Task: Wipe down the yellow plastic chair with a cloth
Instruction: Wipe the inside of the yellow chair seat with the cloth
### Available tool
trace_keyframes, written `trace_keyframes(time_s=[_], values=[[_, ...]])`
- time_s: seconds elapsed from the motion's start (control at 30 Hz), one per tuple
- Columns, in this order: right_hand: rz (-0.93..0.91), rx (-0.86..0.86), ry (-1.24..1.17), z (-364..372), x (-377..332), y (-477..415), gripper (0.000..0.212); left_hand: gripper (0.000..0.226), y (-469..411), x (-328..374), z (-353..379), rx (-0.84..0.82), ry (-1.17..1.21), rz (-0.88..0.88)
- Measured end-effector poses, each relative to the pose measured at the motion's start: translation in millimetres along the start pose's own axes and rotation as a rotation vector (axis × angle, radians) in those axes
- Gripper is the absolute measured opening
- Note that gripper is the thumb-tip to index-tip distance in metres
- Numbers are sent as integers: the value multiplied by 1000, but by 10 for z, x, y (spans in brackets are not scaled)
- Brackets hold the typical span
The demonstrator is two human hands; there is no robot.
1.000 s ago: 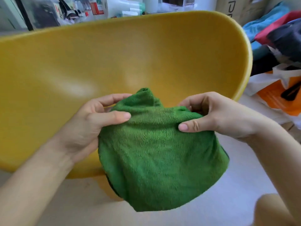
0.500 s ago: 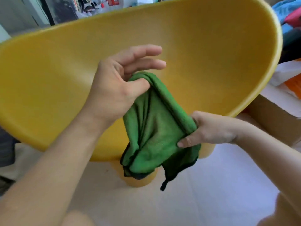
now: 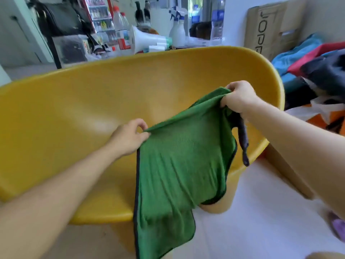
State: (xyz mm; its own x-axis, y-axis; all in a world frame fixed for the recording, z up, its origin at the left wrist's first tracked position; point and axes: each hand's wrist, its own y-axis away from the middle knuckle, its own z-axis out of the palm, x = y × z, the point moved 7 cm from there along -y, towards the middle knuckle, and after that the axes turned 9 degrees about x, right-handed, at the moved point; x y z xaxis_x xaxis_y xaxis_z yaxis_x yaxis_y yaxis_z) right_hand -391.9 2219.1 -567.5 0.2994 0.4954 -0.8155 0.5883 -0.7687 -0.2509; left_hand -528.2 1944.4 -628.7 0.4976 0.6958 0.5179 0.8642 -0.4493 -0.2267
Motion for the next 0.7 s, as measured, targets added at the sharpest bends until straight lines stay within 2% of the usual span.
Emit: trace_keyframes(time_s=[0.07,0.13,0.2,0.23,0.33,0.4,0.43,0.47,0.5,0.57,0.63,0.7], values=[[-200,191,-20,-61,-253,26,22,11,-189,12,-78,224,56,-55],[-457,156,1,-58,-486,313,22,12,-256,-69,-98,296,104,-129],[-713,-91,91,93,-547,842,26,8,-229,-221,-17,213,137,-180],[-772,-281,153,215,-469,1160,29,3,-203,-303,38,142,151,-193],[-722,-888,387,567,-33,2017,24,21,-44,-470,177,-109,190,-230],[-613,-1097,426,635,154,2183,24,25,84,-481,226,-247,267,-221],[-555,-1080,355,641,140,2111,18,24,125,-479,227,-286,303,-197],[-516,-966,282,641,127,1932,14,22,152,-475,207,-311,328,-175],[-507,-798,269,646,159,1694,18,21,175,-471,173,-326,351,-163],[-498,-558,444,755,367,1270,39,21,225,-465,103,-348,428,-210],[-376,-593,661,994,716,1071,62,11,261,-427,65,-328,483,-270],[-311,-661,722,1204,910,1057,62,27,278,-395,-13,-200,376,-227]])
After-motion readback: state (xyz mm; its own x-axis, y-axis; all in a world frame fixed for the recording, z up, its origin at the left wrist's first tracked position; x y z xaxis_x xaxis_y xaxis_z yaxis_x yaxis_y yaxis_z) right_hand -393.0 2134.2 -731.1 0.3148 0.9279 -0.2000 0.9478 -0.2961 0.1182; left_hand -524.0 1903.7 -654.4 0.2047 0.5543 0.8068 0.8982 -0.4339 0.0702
